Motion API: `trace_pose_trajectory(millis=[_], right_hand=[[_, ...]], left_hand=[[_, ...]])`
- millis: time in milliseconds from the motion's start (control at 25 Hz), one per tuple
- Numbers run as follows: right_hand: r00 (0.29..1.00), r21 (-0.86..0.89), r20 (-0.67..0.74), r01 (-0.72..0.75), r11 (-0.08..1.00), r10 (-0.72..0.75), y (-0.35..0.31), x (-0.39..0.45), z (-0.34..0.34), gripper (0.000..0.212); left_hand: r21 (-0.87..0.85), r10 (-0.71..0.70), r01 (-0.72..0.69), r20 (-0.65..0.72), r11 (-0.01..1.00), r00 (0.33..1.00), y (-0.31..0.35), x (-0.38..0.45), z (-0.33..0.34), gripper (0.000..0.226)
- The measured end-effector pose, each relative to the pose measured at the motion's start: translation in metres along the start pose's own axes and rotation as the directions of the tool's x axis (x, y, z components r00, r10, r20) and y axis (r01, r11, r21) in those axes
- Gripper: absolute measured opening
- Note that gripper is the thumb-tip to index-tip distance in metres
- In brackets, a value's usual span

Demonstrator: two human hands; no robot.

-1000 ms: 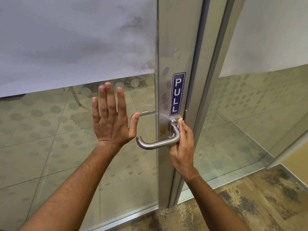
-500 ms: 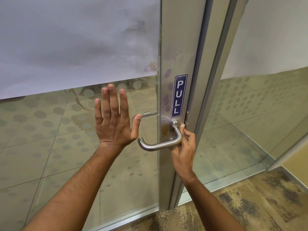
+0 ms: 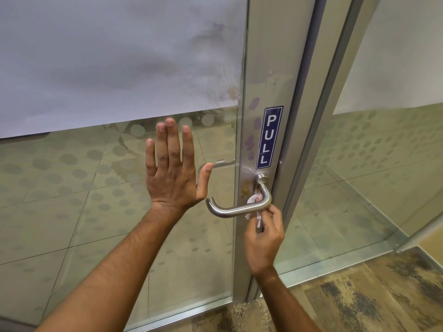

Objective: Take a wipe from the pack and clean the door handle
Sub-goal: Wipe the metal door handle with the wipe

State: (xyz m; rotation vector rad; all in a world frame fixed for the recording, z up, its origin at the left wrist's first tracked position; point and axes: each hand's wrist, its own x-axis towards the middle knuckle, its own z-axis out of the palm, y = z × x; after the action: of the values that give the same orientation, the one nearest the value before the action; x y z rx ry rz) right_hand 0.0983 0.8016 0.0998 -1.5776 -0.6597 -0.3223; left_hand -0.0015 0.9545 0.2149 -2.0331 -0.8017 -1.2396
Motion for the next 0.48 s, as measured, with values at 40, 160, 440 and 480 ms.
trace_pose_trajectory(millis=[40, 160, 440, 480], right_hand=[[0.997, -0.029, 0.030, 0.069, 0.997, -0.068, 0.001, -0.005, 0.003, 0.024], [0.950, -0.145, 0.151, 0.295, 0.944, -0.273, 0.005, -0.010, 0.011, 0.026], [0.828, -0.199, 0.444, 0.464, 0.864, -0.342, 0.014, 0.008, 0.015, 0.073], [0.824, -0.206, 0.463, 0.459, 0.864, -0.328, 0.013, 0.011, 0.016, 0.077]], left_hand=[[0.001, 0.004, -0.004, -0.004, 1.000, 1.000, 0.000, 0.000, 0.000, 0.093], [0.006, 0.008, -0.008, -0.019, 1.000, 1.000, 0.001, -0.002, 0.001, 0.092], [0.017, -0.005, 0.005, -0.020, 1.000, 1.000, 0.001, -0.001, 0.001, 0.093], [0.019, -0.005, 0.005, -0.021, 1.000, 1.000, 0.002, -0.001, 0.001, 0.093]])
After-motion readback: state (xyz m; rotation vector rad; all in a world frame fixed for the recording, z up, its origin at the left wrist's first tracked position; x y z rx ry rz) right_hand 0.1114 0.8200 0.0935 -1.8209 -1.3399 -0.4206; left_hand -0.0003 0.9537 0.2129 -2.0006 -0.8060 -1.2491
